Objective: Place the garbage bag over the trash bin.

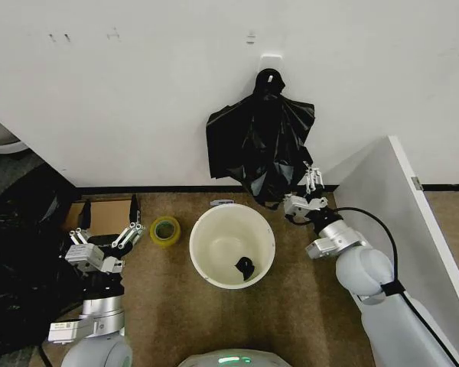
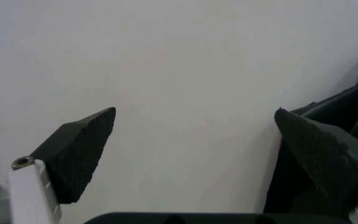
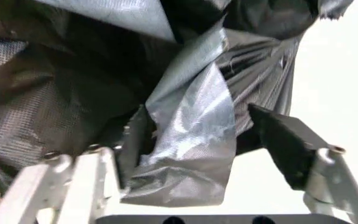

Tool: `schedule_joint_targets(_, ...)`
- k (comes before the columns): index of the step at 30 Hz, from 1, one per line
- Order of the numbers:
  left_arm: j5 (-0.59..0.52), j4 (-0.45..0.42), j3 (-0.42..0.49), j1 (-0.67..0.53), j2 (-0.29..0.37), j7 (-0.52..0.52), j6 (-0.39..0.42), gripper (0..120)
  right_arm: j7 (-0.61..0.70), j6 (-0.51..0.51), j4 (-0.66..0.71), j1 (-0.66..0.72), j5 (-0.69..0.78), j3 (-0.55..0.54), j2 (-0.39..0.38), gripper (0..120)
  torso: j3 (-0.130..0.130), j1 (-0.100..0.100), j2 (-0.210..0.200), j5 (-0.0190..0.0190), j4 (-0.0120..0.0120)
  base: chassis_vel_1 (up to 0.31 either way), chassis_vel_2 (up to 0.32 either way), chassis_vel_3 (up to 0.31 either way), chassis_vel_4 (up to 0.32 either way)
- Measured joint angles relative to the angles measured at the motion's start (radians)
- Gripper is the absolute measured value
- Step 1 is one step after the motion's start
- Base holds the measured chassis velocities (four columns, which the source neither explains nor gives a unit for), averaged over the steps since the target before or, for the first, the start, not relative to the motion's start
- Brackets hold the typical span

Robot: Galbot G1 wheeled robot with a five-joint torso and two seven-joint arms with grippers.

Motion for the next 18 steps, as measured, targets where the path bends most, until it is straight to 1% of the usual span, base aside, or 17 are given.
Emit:
schedule_joint_targets(1,0.000,0.000,0.001,0.000,0.000,0.000,0.000,100,0.002,-0.008,0.000,-0.003,0.000,0.002,0.000,55,0.000,0.000,0.000,0.0000,0.0000,0.000,0.000,0.000,0.000)
schedule_joint_targets(2,0.000,0.000,0.001,0.000,0.000,0.000,0.000,100,0.002,-0.008,0.000,-0.003,0.000,0.002,0.000,55,0.000,0.000,0.000,0.0000,0.0000,0.000,0.000,0.000,0.000)
schedule_joint_targets(9,-0.004,0.000,0.002,-0.005,0.005,0.000,0.000,100,0.045,-0.037,0.010,-0.038,0.026,0.004,0.019,26,0.000,0.000,0.000,0.0000,0.0000,0.000,0.000,0.000,0.000)
schedule_joint_targets(10,-0.004,0.000,0.002,-0.005,0.005,0.000,0.000,100,0.045,-0.037,0.010,-0.038,0.026,0.004,0.019,26,0.000,0.000,0.000,0.0000,0.0000,0.000,0.000,0.000,0.000)
schedule_joint_targets(12,-0.004,0.003,0.002,-0.006,0.007,0.000,0.000,100,0.065,-0.042,0.013,-0.053,0.043,0.004,0.026,19,0.000,0.000,0.000,0.0000,0.0000,0.000,0.000,0.000,0.000)
schedule_joint_targets(15,-0.007,0.007,0.003,-0.008,0.010,0.000,0.000,100,0.098,-0.043,0.025,-0.080,0.110,0.006,0.039,5,0.000,0.000,0.000,0.0000,0.0001,0.000,0.000,0.000,0.000)
schedule_joint_targets(16,-0.008,0.009,0.003,-0.009,0.013,0.000,0.000,100,0.115,-0.042,0.033,-0.092,0.148,0.003,0.043,2,0.000,0.000,0.000,-0.0001,0.0000,0.000,0.000,0.000,0.000)
schedule_joint_targets(17,-0.008,0.009,0.003,-0.009,0.013,0.000,0.000,100,0.115,-0.042,0.033,-0.092,0.148,0.003,0.043,2,0.000,0.000,0.000,-0.0001,0.0000,0.000,0.000,0.000,0.000)
schedule_joint_targets(18,-0.008,0.011,0.003,-0.011,0.018,0.000,0.000,100,0.136,-0.041,0.044,-0.108,0.202,-0.003,0.050,0,0.000,0.000,0.000,0.0000,0.0000,0.000,0.000,0.000,0.000)
